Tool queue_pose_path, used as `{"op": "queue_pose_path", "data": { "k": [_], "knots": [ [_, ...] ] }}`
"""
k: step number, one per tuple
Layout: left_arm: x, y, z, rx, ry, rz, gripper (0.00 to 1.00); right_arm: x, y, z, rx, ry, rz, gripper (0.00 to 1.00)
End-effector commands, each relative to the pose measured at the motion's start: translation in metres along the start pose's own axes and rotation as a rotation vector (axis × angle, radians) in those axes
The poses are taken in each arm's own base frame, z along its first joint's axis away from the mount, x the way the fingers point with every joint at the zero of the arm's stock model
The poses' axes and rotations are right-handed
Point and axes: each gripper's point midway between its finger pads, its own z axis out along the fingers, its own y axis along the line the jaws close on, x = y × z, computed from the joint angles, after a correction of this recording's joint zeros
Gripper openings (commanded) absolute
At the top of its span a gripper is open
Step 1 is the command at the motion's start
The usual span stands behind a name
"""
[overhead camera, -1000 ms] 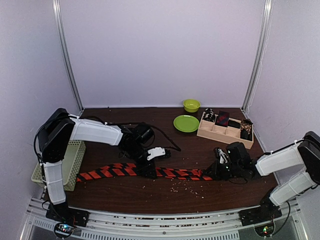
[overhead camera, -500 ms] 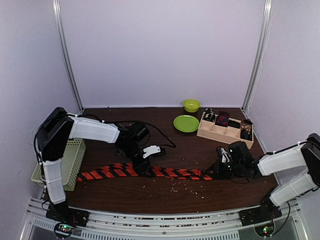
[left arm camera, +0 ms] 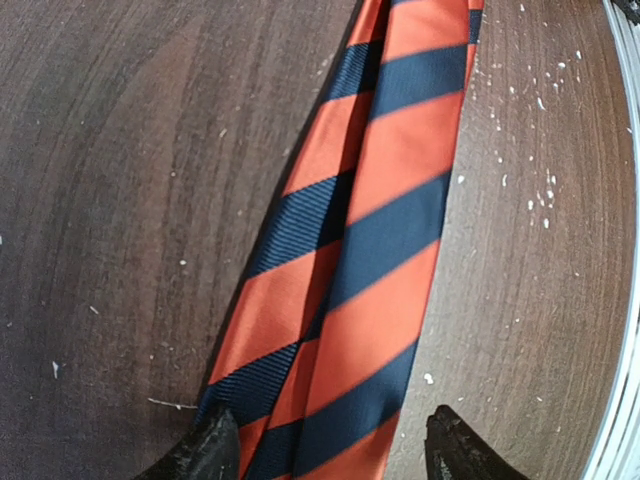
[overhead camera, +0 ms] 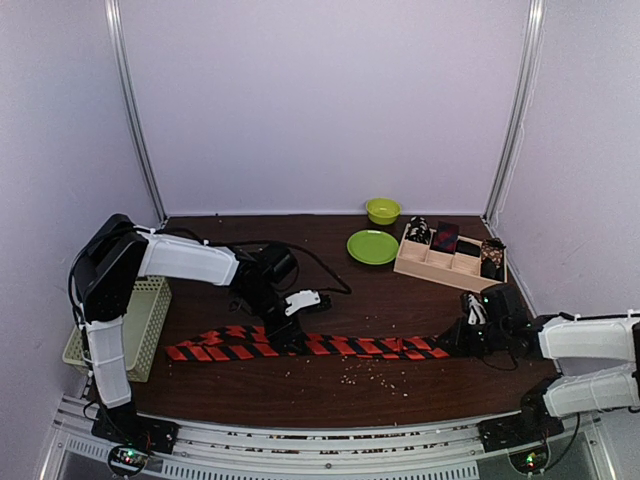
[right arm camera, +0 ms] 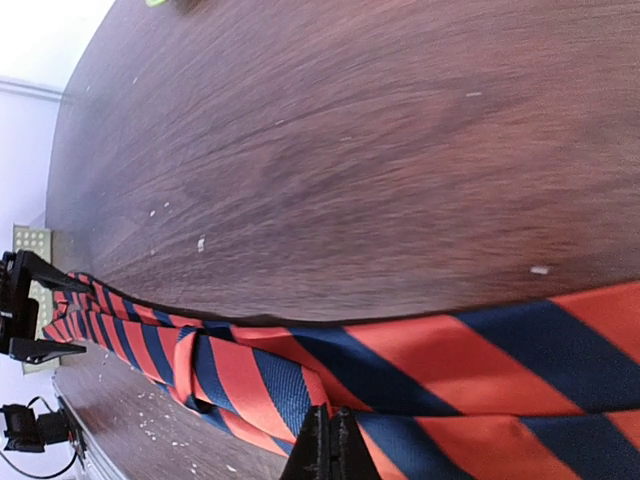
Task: Roll the ties
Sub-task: Tie the tie at the center of the board.
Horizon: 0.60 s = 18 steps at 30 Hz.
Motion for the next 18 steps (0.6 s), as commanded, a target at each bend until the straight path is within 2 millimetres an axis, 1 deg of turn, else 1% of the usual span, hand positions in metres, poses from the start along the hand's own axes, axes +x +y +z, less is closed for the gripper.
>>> {"op": "queue_pose_path", "data": {
  "k": [1,3,5,9,12,14,16,17,18],
  "knots": [
    [0.028,0.000,0.010,0.010,0.083,-0.062,0.67,0.007,-0.042,-0.014,0.144,-0.024,0.039,0.00],
    [0.024,0.003,0.006,-0.010,0.073,-0.058,0.68,0.006,-0.050,-0.019,0.161,-0.044,0.057,0.00],
    [0.015,0.005,-0.002,-0.036,0.047,-0.051,0.68,0.007,-0.052,-0.020,0.158,-0.048,0.069,0.00],
    [-0.018,0.011,-0.043,-0.157,-0.070,-0.008,0.71,0.008,-0.055,-0.020,0.172,-0.034,0.099,0.00],
    [-0.037,0.019,-0.080,-0.293,-0.149,0.009,0.73,0.006,-0.054,-0.021,0.160,-0.044,0.124,0.00],
    [-0.052,0.021,-0.110,-0.383,-0.234,0.022,0.74,0.004,-0.047,-0.021,0.130,-0.044,0.121,0.00],
    [-0.067,0.024,-0.151,-0.518,-0.380,0.007,0.77,0.002,-0.039,-0.020,0.098,-0.035,0.105,0.00],
    [-0.073,0.024,-0.170,-0.569,-0.457,-0.007,0.89,0.001,-0.036,-0.020,0.089,-0.032,0.098,0.00],
    [-0.076,0.025,-0.188,-0.618,-0.547,-0.059,0.97,0.000,-0.035,-0.020,0.087,-0.030,0.092,0.00]
  ]
}}
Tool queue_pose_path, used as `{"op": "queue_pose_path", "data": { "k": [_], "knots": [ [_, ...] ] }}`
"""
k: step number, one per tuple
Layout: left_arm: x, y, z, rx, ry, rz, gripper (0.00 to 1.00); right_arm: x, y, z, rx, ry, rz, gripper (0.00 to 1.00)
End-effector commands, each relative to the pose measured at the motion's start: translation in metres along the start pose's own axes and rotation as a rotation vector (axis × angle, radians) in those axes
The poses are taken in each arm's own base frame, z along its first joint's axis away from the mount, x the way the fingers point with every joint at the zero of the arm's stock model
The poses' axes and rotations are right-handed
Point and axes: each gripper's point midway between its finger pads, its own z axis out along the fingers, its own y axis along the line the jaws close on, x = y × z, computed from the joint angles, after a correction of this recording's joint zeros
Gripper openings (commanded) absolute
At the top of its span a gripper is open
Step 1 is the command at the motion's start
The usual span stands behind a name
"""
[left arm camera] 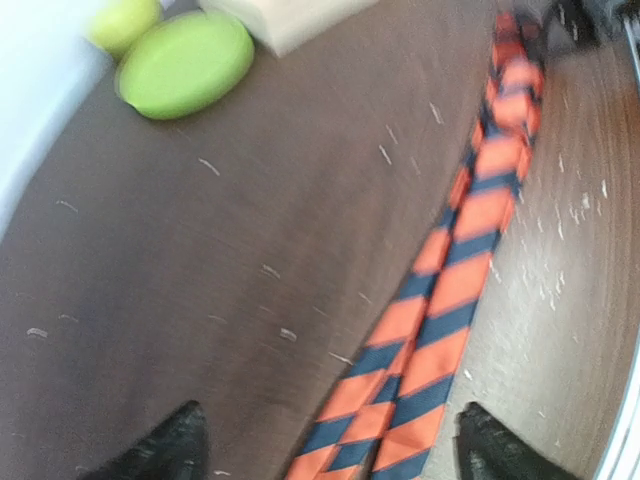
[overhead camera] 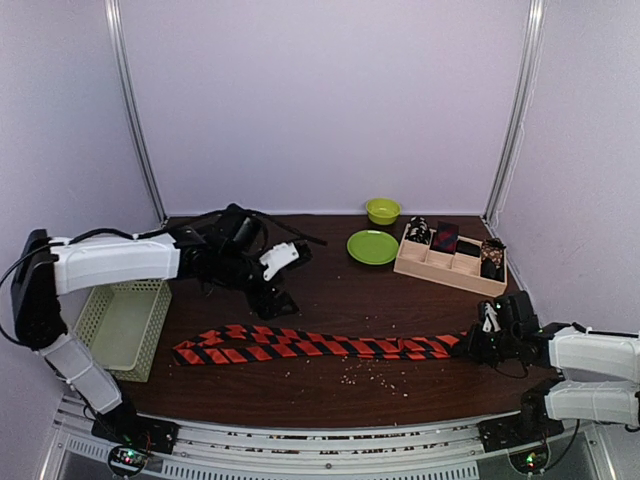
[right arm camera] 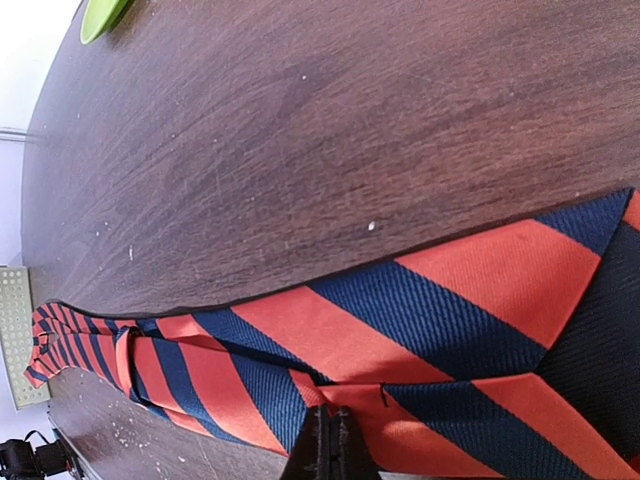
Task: Roll the ties
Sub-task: Tie the tie at the center of the board.
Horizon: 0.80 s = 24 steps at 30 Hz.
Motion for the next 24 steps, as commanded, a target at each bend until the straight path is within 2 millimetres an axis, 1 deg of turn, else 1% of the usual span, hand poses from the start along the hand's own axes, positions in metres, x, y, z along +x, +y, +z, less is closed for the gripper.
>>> {"op": "queue_pose_path", "data": {
  "k": [1,2,3,4,5,7,8,10,11,12,15,16,17,19,21,24],
  "knots": [
    [-0.050,0.052,-0.071,-0.346,-0.356,-0.197,0.98,-0.004,0.008,-0.002,-0.020,0.012,-0.014,0.03],
    [-0.042,0.062,-0.076,-0.406,-0.383,-0.300,0.98,-0.005,0.009,-0.002,-0.018,0.014,-0.017,0.09],
    [-0.041,0.066,-0.078,-0.425,-0.404,-0.350,0.98,-0.007,0.011,-0.002,-0.022,0.010,-0.023,0.14],
    [-0.039,0.060,-0.072,-0.385,-0.375,-0.299,0.98,-0.009,0.014,-0.003,-0.028,0.010,-0.030,0.18],
    [-0.041,0.054,-0.069,-0.347,-0.332,-0.253,0.98,-0.013,0.020,-0.005,-0.039,0.006,-0.041,0.23],
    [-0.028,0.047,-0.057,-0.298,-0.219,-0.231,0.97,-0.017,0.028,-0.011,-0.052,0.000,-0.067,0.34],
    [-0.020,0.039,-0.052,-0.260,-0.183,-0.217,0.96,-0.021,0.031,-0.015,-0.054,-0.011,-0.078,0.38],
    [-0.011,0.026,-0.048,-0.203,-0.169,-0.193,0.95,-0.028,0.034,-0.020,-0.050,-0.040,-0.088,0.42],
    [-0.009,0.024,-0.050,-0.200,-0.178,-0.194,0.94,-0.029,0.035,-0.021,-0.049,-0.045,-0.078,0.42],
    [-0.009,0.025,-0.053,-0.209,-0.192,-0.200,0.94,-0.028,0.037,-0.021,-0.056,-0.035,-0.067,0.44],
    [-0.007,0.029,-0.058,-0.241,-0.195,-0.208,0.95,-0.018,0.049,-0.015,-0.134,0.030,0.022,0.56],
    [-0.007,0.030,-0.057,-0.246,-0.194,-0.211,0.95,-0.015,0.053,-0.013,-0.169,0.040,0.057,0.61],
    [-0.008,0.030,-0.057,-0.247,-0.196,-0.210,0.95,-0.014,0.058,-0.012,-0.194,0.037,0.077,0.70],
    [-0.011,0.030,-0.054,-0.234,-0.199,-0.217,0.96,-0.016,0.067,-0.012,-0.222,0.015,0.092,0.84],
    [-0.012,0.027,-0.048,-0.204,-0.188,-0.216,0.98,-0.018,0.079,-0.012,-0.238,0.000,0.081,0.87],
    [-0.003,0.013,-0.037,-0.122,-0.117,-0.170,0.97,-0.016,0.091,-0.008,-0.249,0.011,0.073,0.87]
  ]
}}
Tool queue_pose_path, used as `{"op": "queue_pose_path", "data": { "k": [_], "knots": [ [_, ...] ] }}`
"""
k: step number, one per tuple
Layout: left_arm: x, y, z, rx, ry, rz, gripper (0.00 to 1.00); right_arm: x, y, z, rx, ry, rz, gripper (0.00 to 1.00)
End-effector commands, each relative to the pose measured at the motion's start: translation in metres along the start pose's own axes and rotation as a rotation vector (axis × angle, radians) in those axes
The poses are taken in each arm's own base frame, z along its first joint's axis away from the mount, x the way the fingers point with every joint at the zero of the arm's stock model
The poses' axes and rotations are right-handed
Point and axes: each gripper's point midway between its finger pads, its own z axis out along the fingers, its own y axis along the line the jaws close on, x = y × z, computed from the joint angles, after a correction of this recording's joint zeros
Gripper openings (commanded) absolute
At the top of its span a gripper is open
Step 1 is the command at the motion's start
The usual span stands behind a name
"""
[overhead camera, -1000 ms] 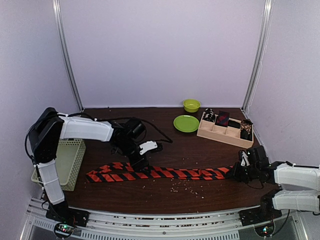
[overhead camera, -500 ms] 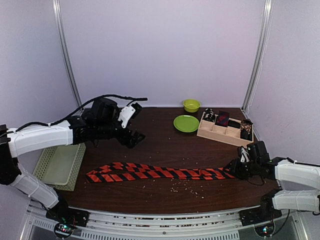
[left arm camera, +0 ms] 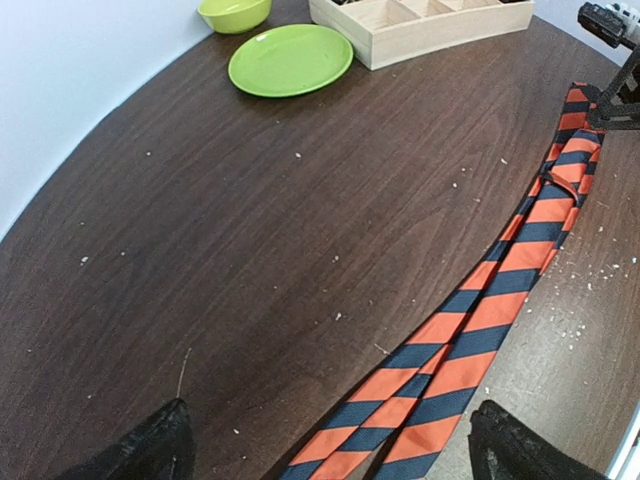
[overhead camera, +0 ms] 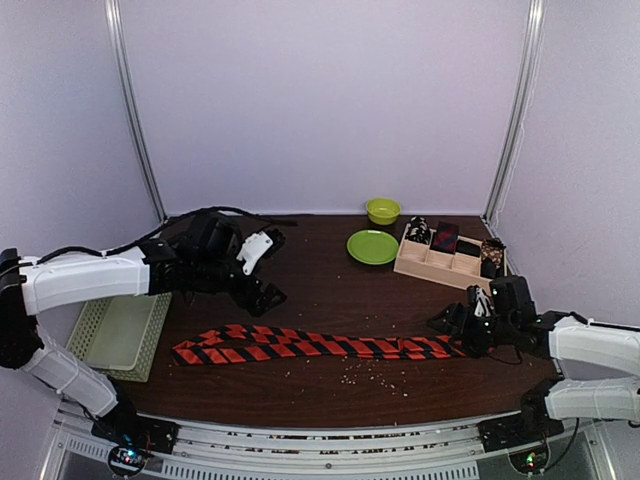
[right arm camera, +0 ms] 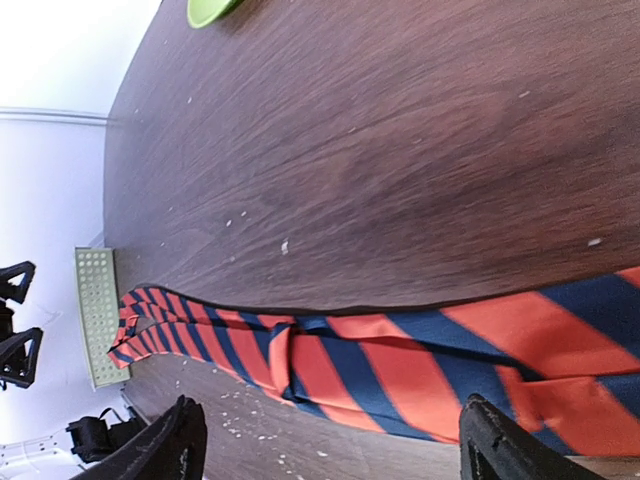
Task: Roll the ties
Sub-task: Tie the tie at the center of the board.
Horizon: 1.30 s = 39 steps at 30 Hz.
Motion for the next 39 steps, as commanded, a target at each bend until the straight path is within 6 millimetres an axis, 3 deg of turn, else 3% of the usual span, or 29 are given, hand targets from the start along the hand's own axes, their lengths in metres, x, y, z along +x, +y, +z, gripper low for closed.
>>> {"op": "queue_pose_path", "data": {
  "k": [1,6,11,16,21,24,28,35,39],
  "knots": [
    [0.001,-0.022,0.005,0.139,0.046,0.060,0.95,-0.006,0.025,0.010,-0.058,-0.022,0.025,0.87],
    [0.038,-0.036,0.003,0.231,0.194,0.130,0.86,0.005,0.017,0.030,-0.037,0.020,0.053,0.87],
    [0.062,-0.022,0.002,0.156,0.289,0.155,0.80,0.010,-0.016,0.041,0.099,0.041,0.103,0.88],
    [0.082,-0.009,0.005,0.132,0.374,0.122,0.75,0.008,-0.057,0.027,0.244,0.030,0.165,0.89],
    [0.106,-0.019,0.006,0.215,0.449,0.171,0.67,-0.009,-0.073,0.001,0.288,-0.042,0.168,0.89],
    [0.109,-0.030,0.004,0.278,0.416,0.207,0.64,-0.017,-0.083,-0.012,0.319,-0.052,0.166,0.89],
    [0.107,-0.032,0.013,0.286,0.354,0.240,0.62,-0.019,-0.091,-0.016,0.330,-0.033,0.162,0.89],
    [0.138,-0.036,0.035,0.308,0.474,0.257,0.58,-0.014,-0.096,-0.009,0.329,0.018,0.159,0.87],
    [0.152,-0.041,0.042,0.319,0.539,0.287,0.51,-0.017,-0.095,-0.011,0.339,0.015,0.148,0.87]
  ]
}}
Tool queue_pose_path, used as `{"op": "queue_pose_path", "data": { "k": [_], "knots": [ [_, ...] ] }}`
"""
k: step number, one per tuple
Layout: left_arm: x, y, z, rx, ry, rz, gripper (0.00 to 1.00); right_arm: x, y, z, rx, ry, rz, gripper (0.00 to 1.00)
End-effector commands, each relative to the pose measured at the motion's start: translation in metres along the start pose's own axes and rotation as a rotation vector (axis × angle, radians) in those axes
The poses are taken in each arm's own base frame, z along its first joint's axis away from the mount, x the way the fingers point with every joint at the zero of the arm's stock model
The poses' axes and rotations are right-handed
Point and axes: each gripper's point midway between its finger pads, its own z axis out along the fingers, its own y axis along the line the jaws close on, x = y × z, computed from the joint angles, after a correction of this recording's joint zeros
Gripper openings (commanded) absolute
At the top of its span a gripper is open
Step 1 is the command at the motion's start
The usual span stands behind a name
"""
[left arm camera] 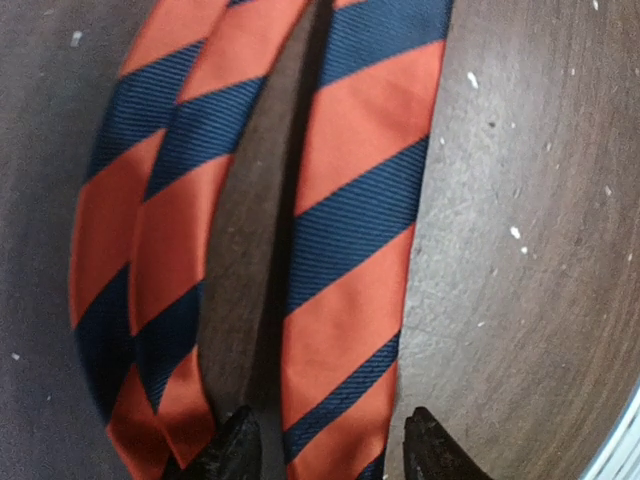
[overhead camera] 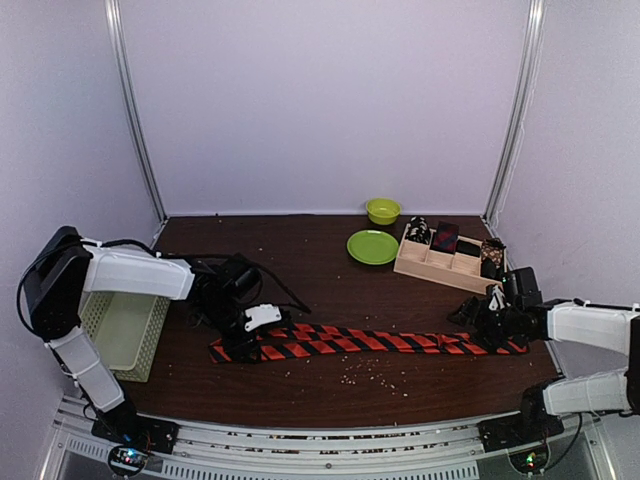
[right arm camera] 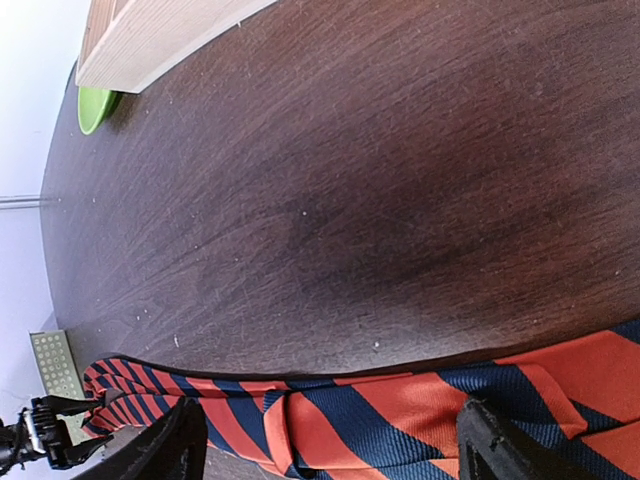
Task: Roll the ties
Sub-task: Tie the tie at the center of the board.
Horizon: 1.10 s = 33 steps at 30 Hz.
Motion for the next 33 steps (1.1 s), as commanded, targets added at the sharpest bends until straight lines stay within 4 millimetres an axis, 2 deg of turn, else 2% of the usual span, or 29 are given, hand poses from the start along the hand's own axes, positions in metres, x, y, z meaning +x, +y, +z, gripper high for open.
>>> {"op": "queue_pose_path", "data": {
  "k": [1,3,6,9,12,14,18,21,24,27,30,33],
  "knots": [
    [-0.005,-0.002,0.008,-0.001,0.031,0.055,0.46,0.024,-0.036,0.002,0.138,0.092,0.022,0.87],
    [-0.004,0.000,0.008,-0.004,0.050,0.061,0.28,0.023,-0.036,0.002,0.142,0.098,0.015,0.87],
    [-0.009,0.004,-0.001,-0.022,0.050,0.088,0.13,0.024,-0.035,0.002,0.140,0.104,0.014,0.86],
    [-0.025,0.015,-0.020,-0.086,0.015,0.123,0.00,0.024,-0.036,0.003,0.144,0.110,0.011,0.85],
    [-0.040,0.028,-0.038,-0.140,-0.026,0.146,0.00,0.024,-0.036,0.003,0.145,0.108,0.010,0.85],
    [-0.041,0.038,-0.043,-0.147,-0.026,0.148,0.00,0.023,-0.036,0.003,0.148,0.105,0.011,0.85],
    [-0.037,0.055,-0.035,-0.149,0.030,0.158,0.01,0.023,-0.036,0.002,0.146,0.105,0.012,0.84],
    [-0.027,0.070,-0.024,-0.194,0.119,0.134,0.19,0.022,-0.034,0.001,0.139,0.103,0.010,0.85],
    [-0.022,0.073,-0.025,-0.212,0.131,0.090,0.38,0.021,-0.030,0.000,0.127,0.099,0.005,0.85],
    [-0.032,0.066,-0.041,-0.229,0.026,0.035,0.53,0.018,-0.028,-0.001,0.121,0.089,-0.007,0.84],
    [-0.043,0.065,-0.072,-0.297,-0.106,-0.044,0.78,0.015,-0.027,-0.003,0.125,0.081,-0.015,0.85],
    [-0.049,0.060,-0.091,-0.310,-0.223,-0.132,0.89,0.013,-0.027,-0.005,0.135,0.078,-0.019,0.85]
  ]
}}
